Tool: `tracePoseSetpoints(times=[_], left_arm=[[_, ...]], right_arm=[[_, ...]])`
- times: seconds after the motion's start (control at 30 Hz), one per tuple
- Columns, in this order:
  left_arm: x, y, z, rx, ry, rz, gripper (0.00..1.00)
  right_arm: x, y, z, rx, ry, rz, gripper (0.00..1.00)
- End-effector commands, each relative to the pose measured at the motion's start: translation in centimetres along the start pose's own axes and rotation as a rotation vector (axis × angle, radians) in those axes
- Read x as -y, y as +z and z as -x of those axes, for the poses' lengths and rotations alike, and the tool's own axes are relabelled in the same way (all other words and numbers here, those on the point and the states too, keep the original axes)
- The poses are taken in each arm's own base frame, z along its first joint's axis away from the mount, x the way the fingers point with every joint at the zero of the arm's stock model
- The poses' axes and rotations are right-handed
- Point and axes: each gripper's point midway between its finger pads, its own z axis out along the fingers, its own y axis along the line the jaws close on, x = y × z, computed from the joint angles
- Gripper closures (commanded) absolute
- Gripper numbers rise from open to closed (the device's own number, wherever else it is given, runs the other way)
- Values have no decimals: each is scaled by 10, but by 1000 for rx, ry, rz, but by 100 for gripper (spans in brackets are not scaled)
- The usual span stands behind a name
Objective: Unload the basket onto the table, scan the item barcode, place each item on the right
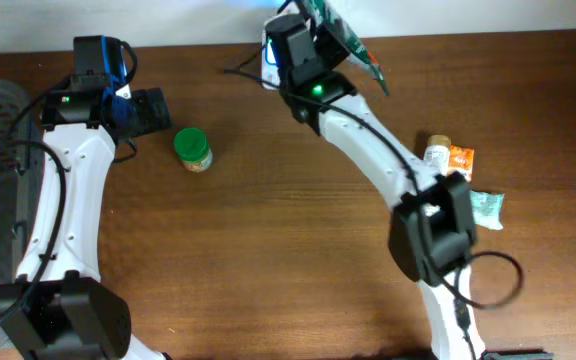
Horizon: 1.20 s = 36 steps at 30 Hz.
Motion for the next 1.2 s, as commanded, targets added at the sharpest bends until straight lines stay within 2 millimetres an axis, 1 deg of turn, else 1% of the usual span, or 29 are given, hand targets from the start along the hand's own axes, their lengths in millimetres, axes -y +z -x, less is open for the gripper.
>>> tracePoseSetpoints(times=[0.0,0.03,0.07,0.13,0.27,0.4,0.47,0.5,0.53,0.57,0.6,0.67,0.73,0.8,0.83,0.9,0.93,0.97,1.0,1.07,1.1,1.13,1.17], left_arm=[[-3,-11,6,30,-5,3,1],[-3,-11,6,30,-5,3,1],[-3,-11,6,30,-5,3,1],[-3,-11,6,30,-5,3,1],[-3,-11,6,30,-5,3,1],[-3,-11,6,30,-5,3,1],[-3,-11,6,30,-5,3,1],[-3,-11,6,30,-5,3,1],[-3,-11,6,30,-5,3,1],[-3,-11,6,30,-5,3,1],[-3,-11,6,30,-5,3,1],[-3,-11,6,30,-5,3,1],[-3,-11,6,30,-5,3,1],[-3,-11,6,30,-5,3,1],[-3,-11,6,30,-5,3,1],[-3,-11,6,30,-5,3,1],[-3,-11,6,30,-5,3,1],[-3,-11,6,30,-5,3,1],[-3,-11,6,30,-5,3,1],[-3,-11,6,30,-5,3,1],[-3,-11,6,30,-5,3,1],[-3,-11,6,30,-5,3,1],[-3,-11,6,30,-5,3,1]], right_arm=[[-20,21,-4,-27,-85,-108,96],[-29,28,-2,-9,-92,-125,96],[-41,38,1,16,-136,-154,96],[-56,46,0,27,-198,-172,96],[-75,54,-10,10,-236,-151,96],[-76,58,-13,12,-222,-145,96],[-85,60,-13,28,-214,-124,96],[-95,64,-15,35,-227,-106,96],[-98,65,-17,32,-233,-103,96],[-99,65,-18,31,-234,-103,96],[-94,64,-16,27,-218,-127,96],[-88,64,-19,6,-244,-155,96],[-76,60,-14,4,-248,-175,96],[-54,52,-3,19,-216,-193,96],[-27,42,6,29,-191,-206,96],[9,26,15,34,-159,-201,96],[31,13,19,47,-101,-175,96],[44,4,21,57,-77,-142,96],[63,-12,22,77,-12,-76,96],[88,-40,16,89,116,40,96],[105,-71,2,67,213,144,96],[115,-95,-10,40,327,222,96],[118,-119,-21,12,426,319,96]])
